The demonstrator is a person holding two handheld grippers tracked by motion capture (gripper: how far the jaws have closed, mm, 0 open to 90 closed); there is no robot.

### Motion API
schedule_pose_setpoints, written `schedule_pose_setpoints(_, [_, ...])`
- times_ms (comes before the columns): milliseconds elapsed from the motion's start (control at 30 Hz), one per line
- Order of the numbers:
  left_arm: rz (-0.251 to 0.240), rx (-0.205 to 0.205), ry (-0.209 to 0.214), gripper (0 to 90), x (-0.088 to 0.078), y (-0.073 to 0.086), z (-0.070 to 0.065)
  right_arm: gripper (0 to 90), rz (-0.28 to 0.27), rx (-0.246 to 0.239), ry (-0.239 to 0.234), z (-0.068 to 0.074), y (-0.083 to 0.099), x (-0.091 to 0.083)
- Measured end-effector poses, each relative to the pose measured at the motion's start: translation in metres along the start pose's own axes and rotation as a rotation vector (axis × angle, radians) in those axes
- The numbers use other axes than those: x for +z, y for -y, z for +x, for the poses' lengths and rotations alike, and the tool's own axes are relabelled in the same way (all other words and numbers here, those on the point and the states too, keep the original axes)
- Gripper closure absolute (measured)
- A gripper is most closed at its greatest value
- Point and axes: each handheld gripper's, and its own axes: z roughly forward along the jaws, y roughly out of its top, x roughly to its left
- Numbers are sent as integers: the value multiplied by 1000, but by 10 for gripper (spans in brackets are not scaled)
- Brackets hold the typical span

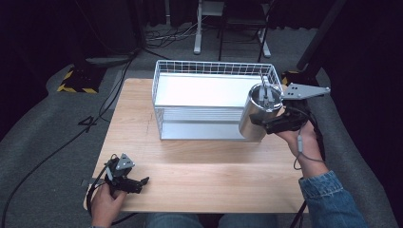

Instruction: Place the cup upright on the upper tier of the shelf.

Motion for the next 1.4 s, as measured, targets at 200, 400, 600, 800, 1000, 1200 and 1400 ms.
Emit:
schedule_pose_setpoints(200, [0,0,0,3,0,0,0,38,-2,0,13,-9,-20,-1])
schedule_pose_setpoints(400, [1,-1,1,2,0,0,0,38,-12,21,10,-20,-41,3])
schedule_pose_setpoints(600, [0,-4,2,3,0,0,0,38,-20,22,34,-27,-57,5])
schedule_pose_setpoints(800, [0,-2,2,2,0,0,0,38,-33,19,52,-31,-71,11])
schedule_pose_setpoints(1000, [-2,2,-3,2,0,0,0,38,-36,7,65,-40,-86,26])
schedule_pose_setpoints(1200, [-2,2,-3,2,0,0,0,38,-37,7,74,-53,-95,41])
schedule_pose_setpoints(1400, [1,3,-2,2,0,0,0,38,-43,31,80,-63,-97,58])
